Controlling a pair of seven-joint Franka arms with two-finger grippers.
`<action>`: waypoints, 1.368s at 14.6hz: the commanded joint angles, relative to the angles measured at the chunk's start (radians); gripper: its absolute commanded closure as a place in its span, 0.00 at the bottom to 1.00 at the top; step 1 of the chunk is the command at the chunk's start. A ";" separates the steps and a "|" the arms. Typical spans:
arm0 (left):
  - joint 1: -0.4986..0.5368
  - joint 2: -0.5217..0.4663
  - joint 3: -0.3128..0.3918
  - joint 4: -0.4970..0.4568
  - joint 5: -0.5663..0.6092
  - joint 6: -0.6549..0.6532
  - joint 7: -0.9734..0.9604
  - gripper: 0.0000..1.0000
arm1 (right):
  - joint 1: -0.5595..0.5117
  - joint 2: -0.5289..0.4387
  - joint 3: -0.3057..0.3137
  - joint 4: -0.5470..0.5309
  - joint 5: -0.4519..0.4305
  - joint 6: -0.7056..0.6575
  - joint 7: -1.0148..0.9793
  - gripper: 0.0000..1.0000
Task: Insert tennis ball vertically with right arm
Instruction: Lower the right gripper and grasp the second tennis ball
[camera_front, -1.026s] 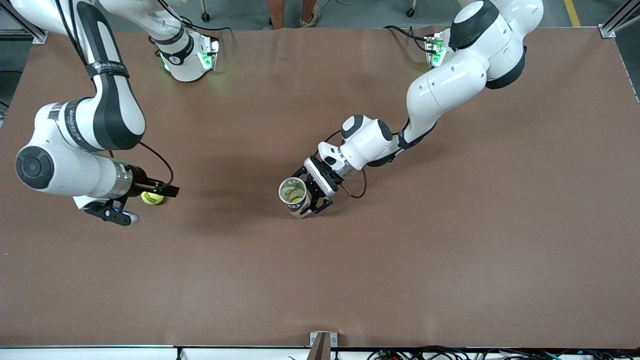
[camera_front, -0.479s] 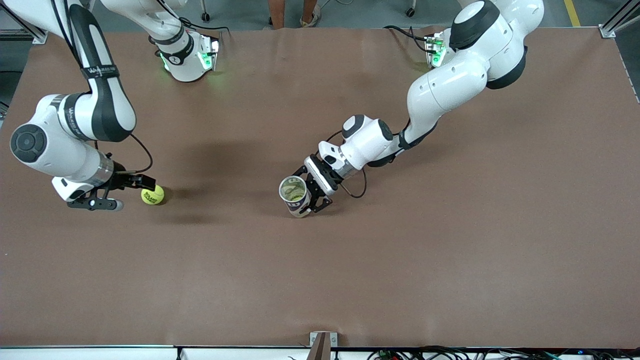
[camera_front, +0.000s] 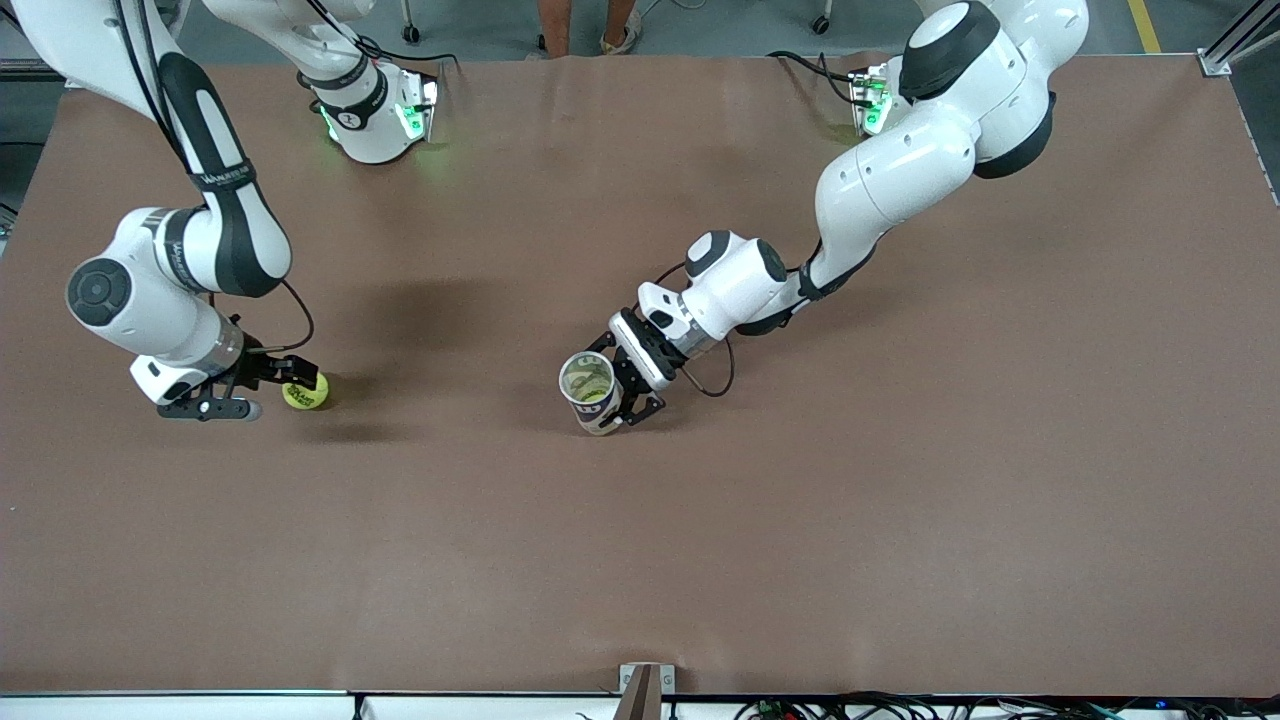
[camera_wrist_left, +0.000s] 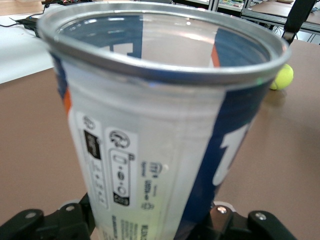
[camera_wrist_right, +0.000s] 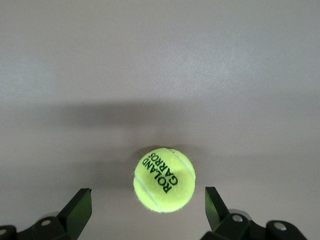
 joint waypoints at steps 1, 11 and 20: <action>0.005 0.004 0.019 -0.031 0.004 -0.016 0.005 0.23 | -0.021 0.038 0.013 -0.011 -0.022 0.051 -0.003 0.00; 0.038 0.003 0.039 -0.066 0.065 -0.016 0.005 0.24 | -0.053 0.112 0.016 -0.013 -0.016 0.092 0.001 0.22; 0.029 0.004 0.037 -0.069 0.065 -0.018 -0.004 0.23 | -0.047 0.088 0.017 0.092 0.104 -0.129 0.029 1.00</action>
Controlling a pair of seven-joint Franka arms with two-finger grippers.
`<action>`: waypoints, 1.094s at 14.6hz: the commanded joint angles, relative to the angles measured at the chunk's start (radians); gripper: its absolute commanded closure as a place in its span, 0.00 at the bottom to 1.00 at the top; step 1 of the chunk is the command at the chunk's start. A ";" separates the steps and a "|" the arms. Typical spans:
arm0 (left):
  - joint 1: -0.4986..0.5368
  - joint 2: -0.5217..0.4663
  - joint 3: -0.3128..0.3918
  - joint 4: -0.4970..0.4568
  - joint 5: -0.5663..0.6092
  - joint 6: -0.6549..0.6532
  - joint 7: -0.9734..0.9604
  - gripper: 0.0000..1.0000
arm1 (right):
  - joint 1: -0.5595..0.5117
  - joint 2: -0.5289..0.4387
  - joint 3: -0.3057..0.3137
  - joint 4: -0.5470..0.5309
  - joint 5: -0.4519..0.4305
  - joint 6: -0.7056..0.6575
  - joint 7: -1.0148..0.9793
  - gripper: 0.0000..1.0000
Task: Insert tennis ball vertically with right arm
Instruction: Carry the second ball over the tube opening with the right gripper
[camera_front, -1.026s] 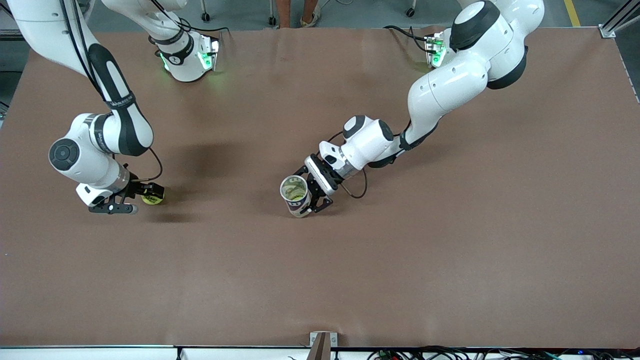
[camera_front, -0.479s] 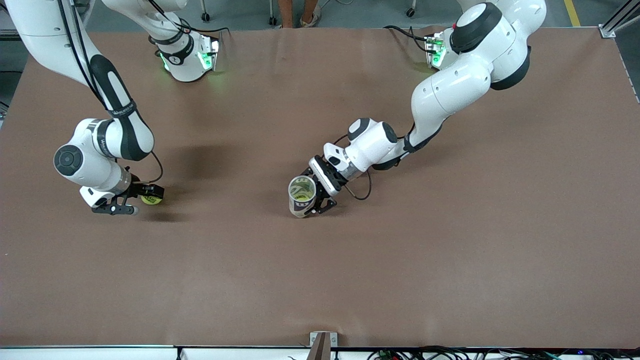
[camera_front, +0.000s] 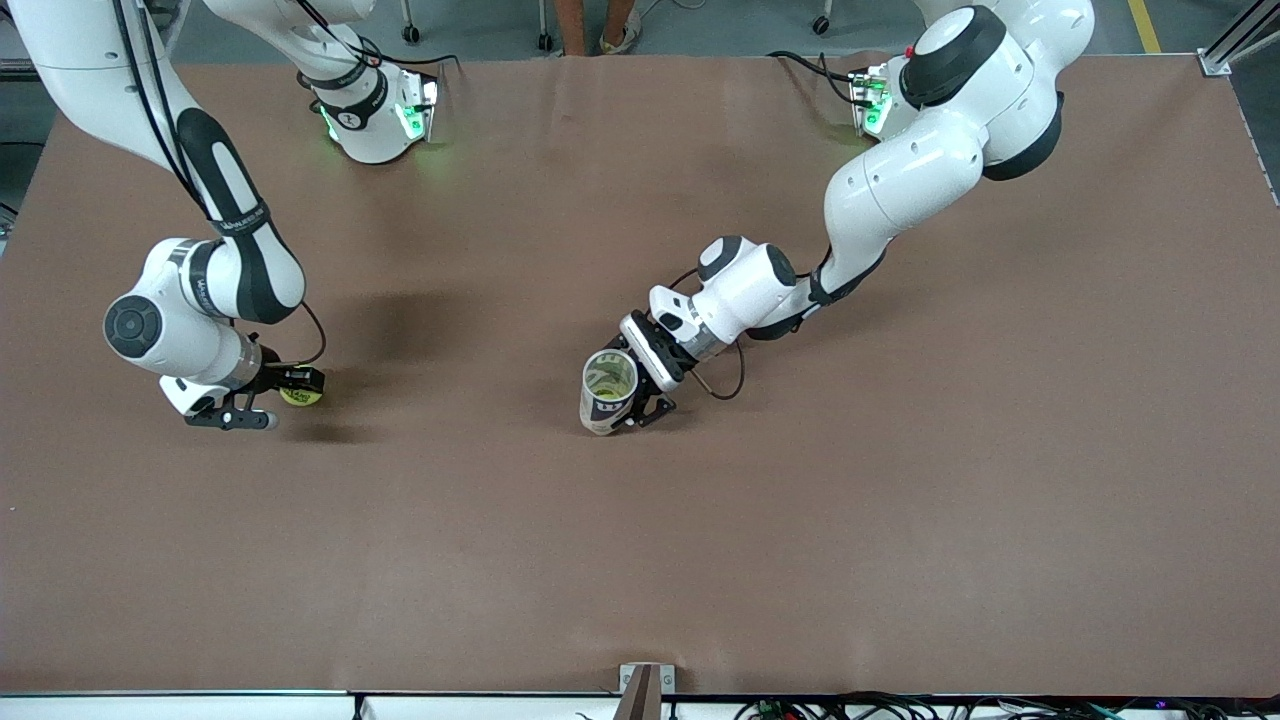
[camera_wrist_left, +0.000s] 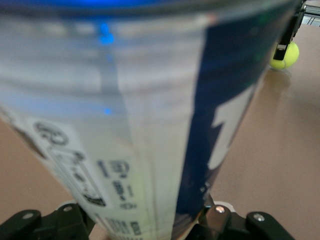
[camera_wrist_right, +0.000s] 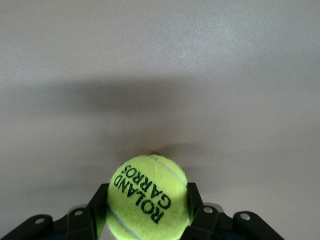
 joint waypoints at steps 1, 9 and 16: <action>0.005 0.006 0.015 -0.035 0.008 -0.018 -0.004 0.22 | -0.011 -0.032 0.017 0.070 0.074 -0.121 0.037 1.00; 0.006 0.006 0.015 -0.038 0.008 -0.018 -0.002 0.22 | 0.176 -0.077 0.033 0.341 0.169 -0.503 0.596 1.00; 0.006 0.006 0.015 -0.038 0.008 -0.018 -0.004 0.23 | 0.337 -0.071 0.033 0.504 0.307 -0.560 1.104 1.00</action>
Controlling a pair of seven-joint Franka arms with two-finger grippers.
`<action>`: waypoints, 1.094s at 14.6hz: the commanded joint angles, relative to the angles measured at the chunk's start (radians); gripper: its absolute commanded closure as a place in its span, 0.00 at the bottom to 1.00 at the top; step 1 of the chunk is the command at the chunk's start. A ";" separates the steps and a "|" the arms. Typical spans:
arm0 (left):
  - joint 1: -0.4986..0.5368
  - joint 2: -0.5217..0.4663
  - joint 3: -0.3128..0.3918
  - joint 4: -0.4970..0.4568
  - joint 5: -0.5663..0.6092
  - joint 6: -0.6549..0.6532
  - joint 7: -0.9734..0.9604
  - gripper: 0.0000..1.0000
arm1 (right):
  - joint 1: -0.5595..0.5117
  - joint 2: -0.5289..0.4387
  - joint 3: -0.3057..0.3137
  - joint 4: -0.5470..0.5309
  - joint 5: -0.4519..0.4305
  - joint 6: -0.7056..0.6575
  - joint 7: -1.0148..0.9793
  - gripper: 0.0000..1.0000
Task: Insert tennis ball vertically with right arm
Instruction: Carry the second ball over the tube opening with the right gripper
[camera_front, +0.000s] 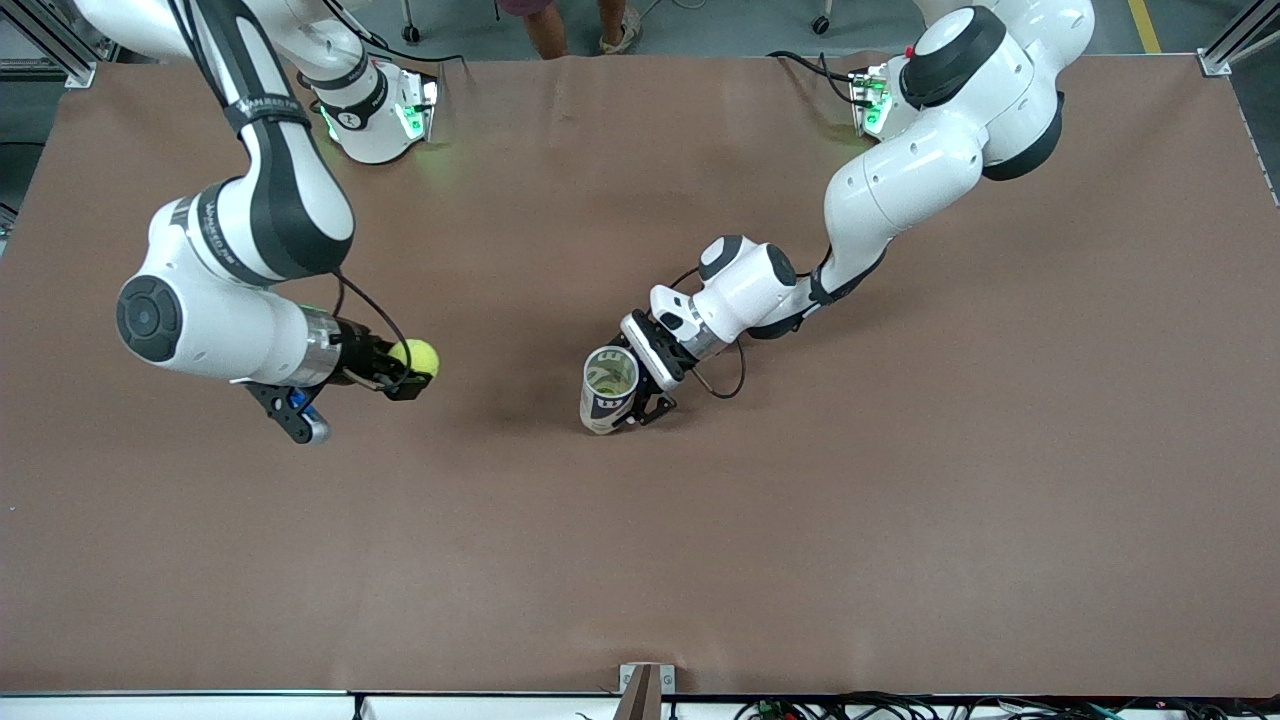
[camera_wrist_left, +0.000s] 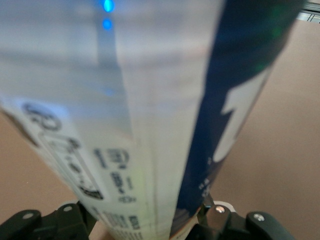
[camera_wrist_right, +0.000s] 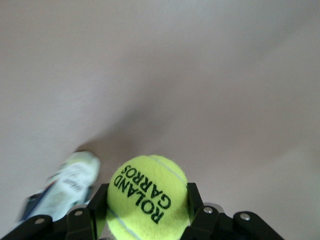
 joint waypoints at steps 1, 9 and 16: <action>0.004 0.006 0.012 -0.029 0.008 -0.018 -0.004 0.23 | 0.046 0.003 -0.008 0.062 0.049 -0.019 0.181 1.00; -0.007 0.006 0.012 -0.019 0.005 -0.018 -0.007 0.23 | 0.160 0.049 -0.010 0.163 0.136 0.041 0.507 1.00; -0.017 0.007 0.012 -0.018 -0.003 -0.018 -0.007 0.23 | 0.255 0.092 -0.010 0.173 0.136 0.190 0.714 1.00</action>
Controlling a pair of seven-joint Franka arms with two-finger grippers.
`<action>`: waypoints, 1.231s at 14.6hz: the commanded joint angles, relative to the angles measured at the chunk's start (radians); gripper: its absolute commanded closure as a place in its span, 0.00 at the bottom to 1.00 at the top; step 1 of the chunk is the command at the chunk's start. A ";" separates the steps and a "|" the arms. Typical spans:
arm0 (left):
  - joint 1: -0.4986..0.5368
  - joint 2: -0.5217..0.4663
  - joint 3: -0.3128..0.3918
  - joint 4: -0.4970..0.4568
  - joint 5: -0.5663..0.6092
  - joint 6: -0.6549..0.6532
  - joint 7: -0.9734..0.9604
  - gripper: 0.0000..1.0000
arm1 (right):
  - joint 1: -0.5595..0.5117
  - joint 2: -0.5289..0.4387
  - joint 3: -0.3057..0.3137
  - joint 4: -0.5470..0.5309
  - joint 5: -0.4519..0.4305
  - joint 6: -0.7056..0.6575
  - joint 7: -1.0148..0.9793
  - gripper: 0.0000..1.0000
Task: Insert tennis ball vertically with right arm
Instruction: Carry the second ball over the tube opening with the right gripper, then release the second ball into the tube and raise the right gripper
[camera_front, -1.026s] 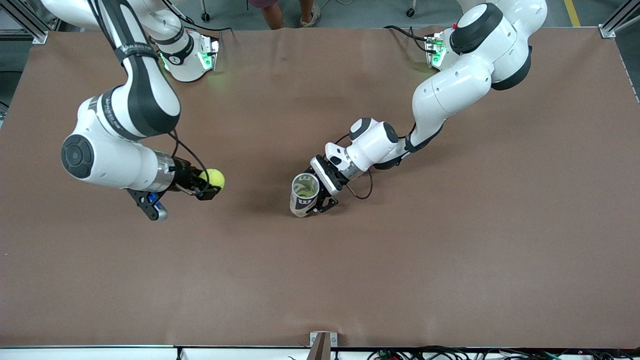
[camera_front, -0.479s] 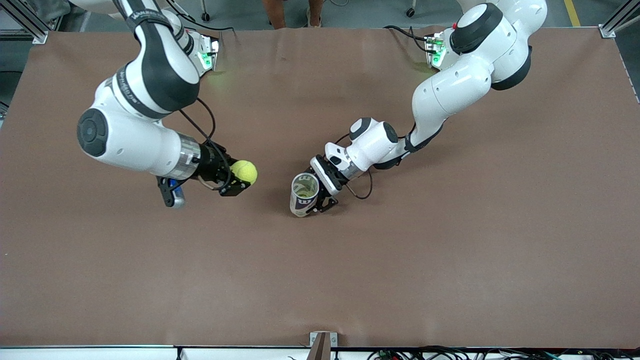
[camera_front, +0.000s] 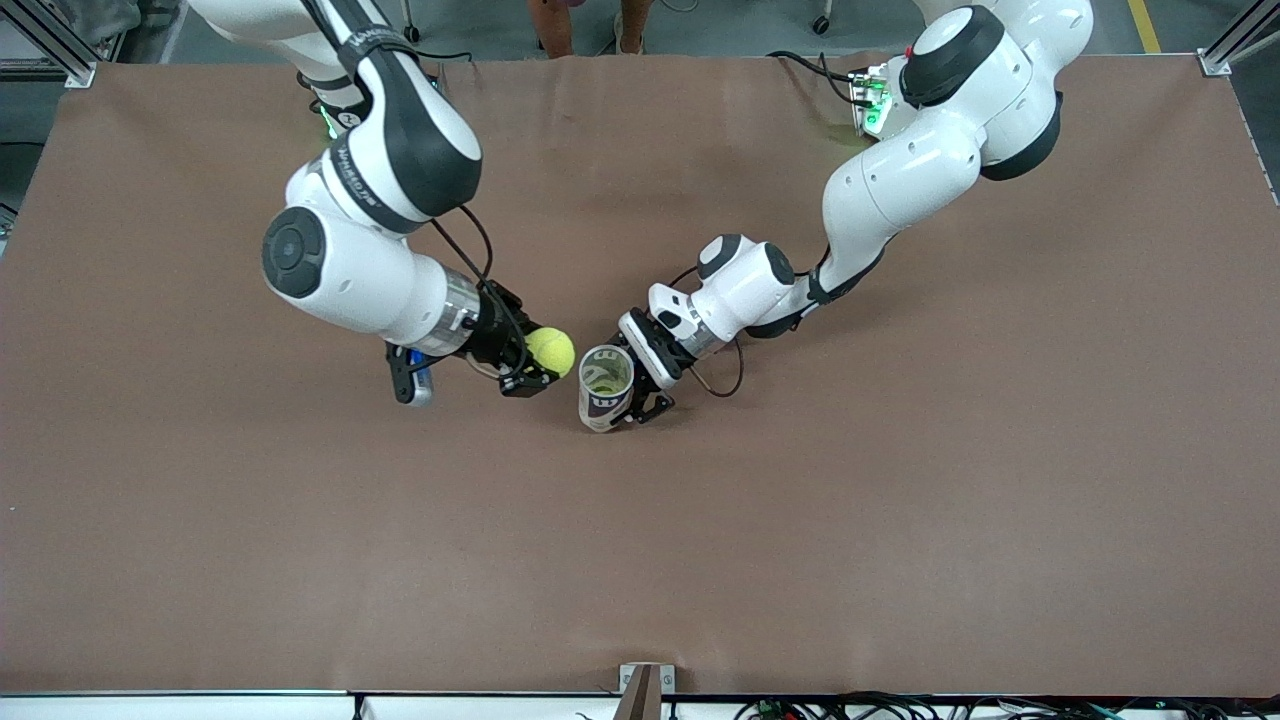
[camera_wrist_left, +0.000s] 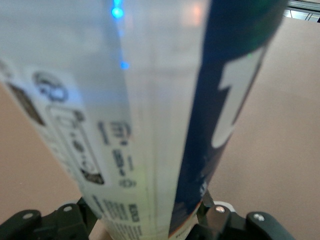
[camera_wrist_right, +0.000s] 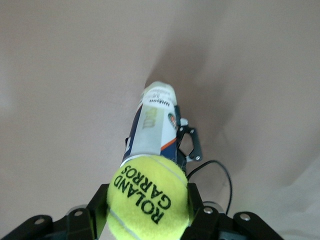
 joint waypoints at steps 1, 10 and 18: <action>-0.008 0.007 0.011 -0.016 -0.003 -0.018 -0.008 0.23 | 0.029 0.025 -0.010 0.027 0.020 0.040 0.085 1.00; -0.027 0.007 0.012 0.004 -0.005 -0.018 -0.033 0.23 | 0.088 0.074 -0.011 0.021 0.005 0.140 0.110 1.00; -0.034 0.009 0.023 0.004 -0.005 -0.018 -0.034 0.23 | 0.074 0.088 -0.016 -0.026 -0.015 0.129 0.011 1.00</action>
